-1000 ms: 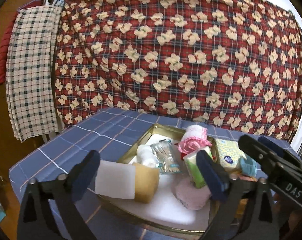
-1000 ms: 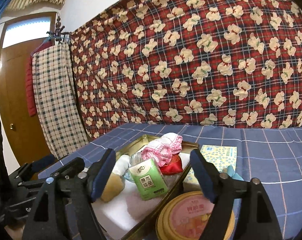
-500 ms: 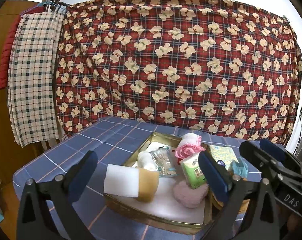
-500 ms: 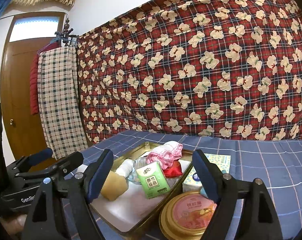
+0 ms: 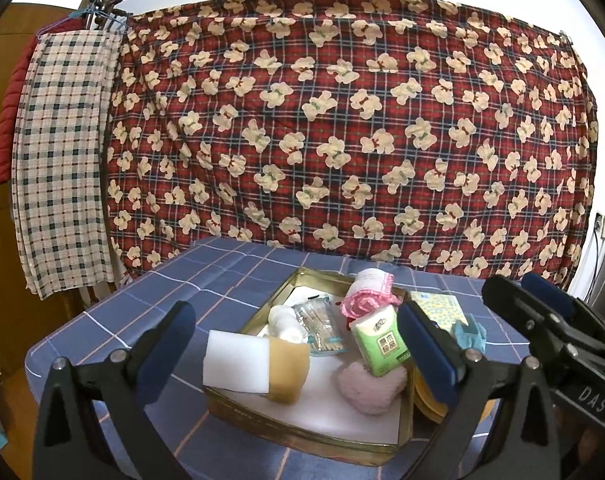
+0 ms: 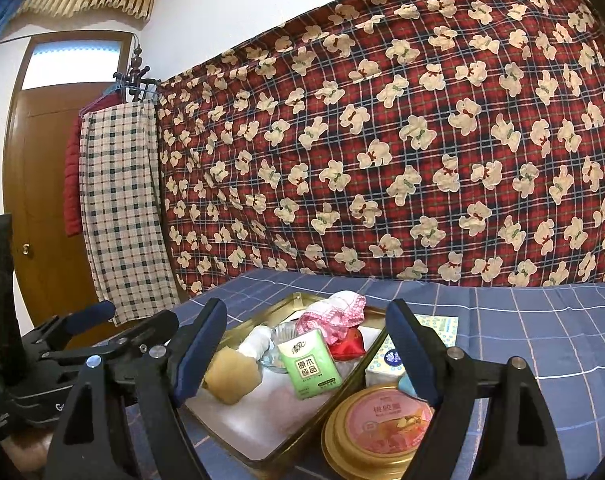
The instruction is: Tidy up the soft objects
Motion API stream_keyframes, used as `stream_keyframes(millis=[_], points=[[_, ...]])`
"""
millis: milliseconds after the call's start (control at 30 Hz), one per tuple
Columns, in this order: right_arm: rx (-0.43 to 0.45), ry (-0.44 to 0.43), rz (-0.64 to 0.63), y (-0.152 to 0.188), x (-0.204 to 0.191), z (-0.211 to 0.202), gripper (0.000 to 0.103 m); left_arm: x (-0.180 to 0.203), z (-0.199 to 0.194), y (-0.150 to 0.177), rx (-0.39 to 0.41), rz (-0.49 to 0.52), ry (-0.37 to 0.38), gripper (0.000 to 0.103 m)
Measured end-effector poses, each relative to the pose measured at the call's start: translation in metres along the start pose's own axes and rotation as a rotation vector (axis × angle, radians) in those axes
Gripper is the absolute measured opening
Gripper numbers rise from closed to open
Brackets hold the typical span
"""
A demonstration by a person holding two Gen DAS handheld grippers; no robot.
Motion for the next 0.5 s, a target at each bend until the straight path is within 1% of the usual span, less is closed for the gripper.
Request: stream_keyframes(millis=[500], points=[[0.011,-0.004,0.01,-0.005,-0.0002,-0.0069,0.084,0.0077,0.0007,-0.0009,-0.018,0.012,0.029,0.102]])
Point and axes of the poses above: each gripper's, at about its wrist camera, not at the fingertips, and z roughly the way its jaws point, x to its right, y to its underside, the point moved 3 cm from there along z, roughly the way its jaws point, and after that the axes turned 14 degrees about z, right-handed, at the moved point
